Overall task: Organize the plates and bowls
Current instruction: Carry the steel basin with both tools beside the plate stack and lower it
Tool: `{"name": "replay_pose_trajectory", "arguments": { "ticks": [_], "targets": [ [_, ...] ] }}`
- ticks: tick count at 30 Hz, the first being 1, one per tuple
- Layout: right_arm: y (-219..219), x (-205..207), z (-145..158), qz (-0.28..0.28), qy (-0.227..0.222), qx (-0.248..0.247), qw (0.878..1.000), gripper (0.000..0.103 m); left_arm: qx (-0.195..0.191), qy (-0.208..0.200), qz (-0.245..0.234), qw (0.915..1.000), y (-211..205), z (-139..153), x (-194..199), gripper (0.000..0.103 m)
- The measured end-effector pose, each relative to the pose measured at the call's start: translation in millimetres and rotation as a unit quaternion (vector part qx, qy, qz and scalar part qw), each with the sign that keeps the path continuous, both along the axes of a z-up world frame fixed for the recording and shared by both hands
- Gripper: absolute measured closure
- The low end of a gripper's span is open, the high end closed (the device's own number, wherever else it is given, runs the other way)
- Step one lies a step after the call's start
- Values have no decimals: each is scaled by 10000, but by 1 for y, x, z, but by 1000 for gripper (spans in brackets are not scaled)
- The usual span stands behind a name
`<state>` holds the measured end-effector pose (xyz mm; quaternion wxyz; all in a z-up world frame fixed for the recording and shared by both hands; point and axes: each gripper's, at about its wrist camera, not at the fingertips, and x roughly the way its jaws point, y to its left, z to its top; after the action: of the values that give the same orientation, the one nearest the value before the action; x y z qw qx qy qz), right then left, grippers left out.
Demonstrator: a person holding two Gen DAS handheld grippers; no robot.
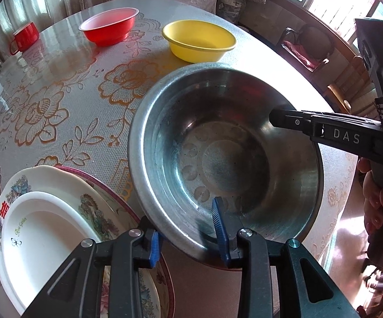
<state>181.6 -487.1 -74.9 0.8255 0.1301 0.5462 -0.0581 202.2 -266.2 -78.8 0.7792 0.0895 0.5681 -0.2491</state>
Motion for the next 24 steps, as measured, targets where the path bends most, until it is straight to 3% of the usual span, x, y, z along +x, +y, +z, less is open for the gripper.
{"name": "replay_pose_trajectory", "arguments": {
  "ticks": [9, 18, 24],
  "targets": [
    [-3, -5, 3, -420, 7, 285, 9987, 80, 25, 37, -22, 10000, 5, 3, 0, 62],
    [-2, -9, 7, -524, -3, 313, 9981, 78, -102, -69, -126, 9998, 10, 28, -5, 33],
    [-4, -12, 11, -566, -38, 348, 9978, 77, -210, -149, -134, 9996, 17, 41, -2, 32]
  ]
}}
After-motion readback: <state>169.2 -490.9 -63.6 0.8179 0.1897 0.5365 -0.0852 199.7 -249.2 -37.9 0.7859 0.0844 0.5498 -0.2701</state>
